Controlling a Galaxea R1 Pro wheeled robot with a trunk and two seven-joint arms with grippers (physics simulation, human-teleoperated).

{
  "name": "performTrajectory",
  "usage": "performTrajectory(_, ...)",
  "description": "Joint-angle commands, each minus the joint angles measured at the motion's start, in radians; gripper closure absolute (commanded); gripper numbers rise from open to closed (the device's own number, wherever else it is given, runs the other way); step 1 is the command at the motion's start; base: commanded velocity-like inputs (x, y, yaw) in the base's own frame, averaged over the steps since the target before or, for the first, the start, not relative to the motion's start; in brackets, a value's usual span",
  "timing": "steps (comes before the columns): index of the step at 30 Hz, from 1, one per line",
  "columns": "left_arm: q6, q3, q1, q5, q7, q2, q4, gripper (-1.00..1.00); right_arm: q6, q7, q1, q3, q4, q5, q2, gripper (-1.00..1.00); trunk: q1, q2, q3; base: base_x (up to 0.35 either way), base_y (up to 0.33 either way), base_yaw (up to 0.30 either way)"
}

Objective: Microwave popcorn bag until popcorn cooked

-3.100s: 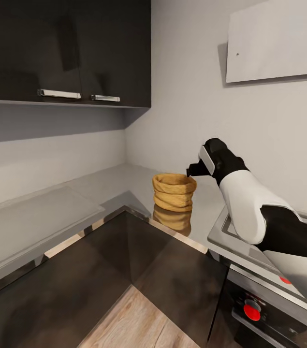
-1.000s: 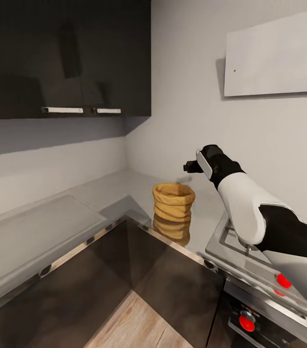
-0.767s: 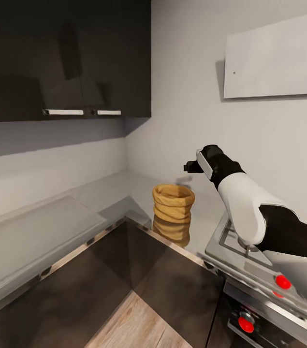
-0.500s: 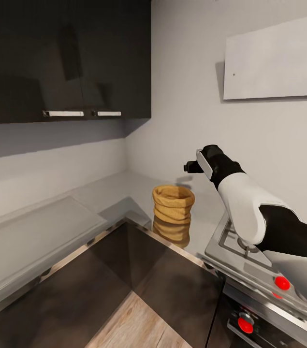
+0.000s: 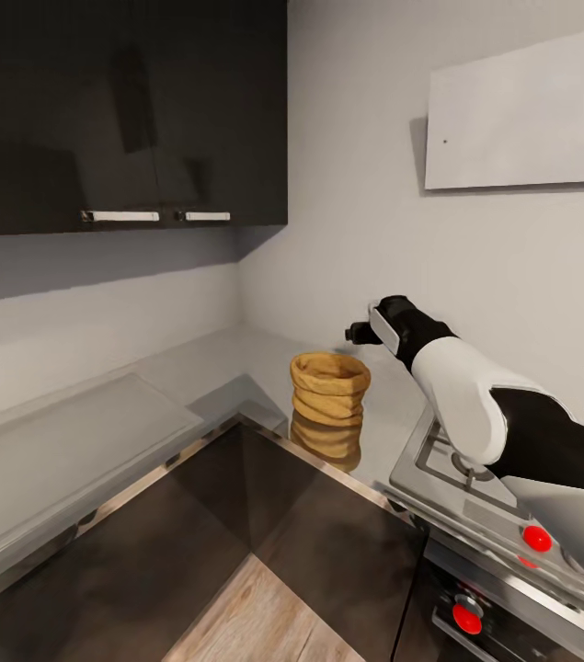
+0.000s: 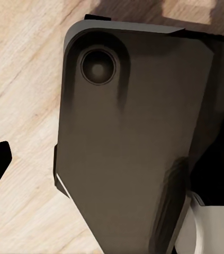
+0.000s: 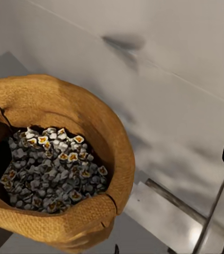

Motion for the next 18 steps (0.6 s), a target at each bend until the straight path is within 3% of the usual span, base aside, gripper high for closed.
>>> performTrajectory(1, -0.001, 0.001, 0.000, 0.009, 0.001, 0.000, -0.001, -1.00, 0.004, 0.000, -0.001, -0.009, -0.001, 0.010, 0.001, -1.00, 0.000, -0.001, -0.001, 0.000, 0.000, 0.000)
performTrajectory(9, -0.001, 0.001, 0.000, 0.009, 0.001, 0.000, -0.001, -1.00, 0.003, -0.002, -0.001, -0.009, 0.018, 0.009, 0.000, -1.00, 0.000, -0.001, -0.001, 0.000, 0.000, 0.000)
performTrajectory(18, -0.001, 0.001, 0.000, 0.009, 0.000, 0.000, -0.001, -1.00, -0.016, 0.000, 0.000, -0.009, 0.050, 0.005, -0.044, -1.00, 0.000, -0.001, -0.001, 0.000, 0.000, 0.000)
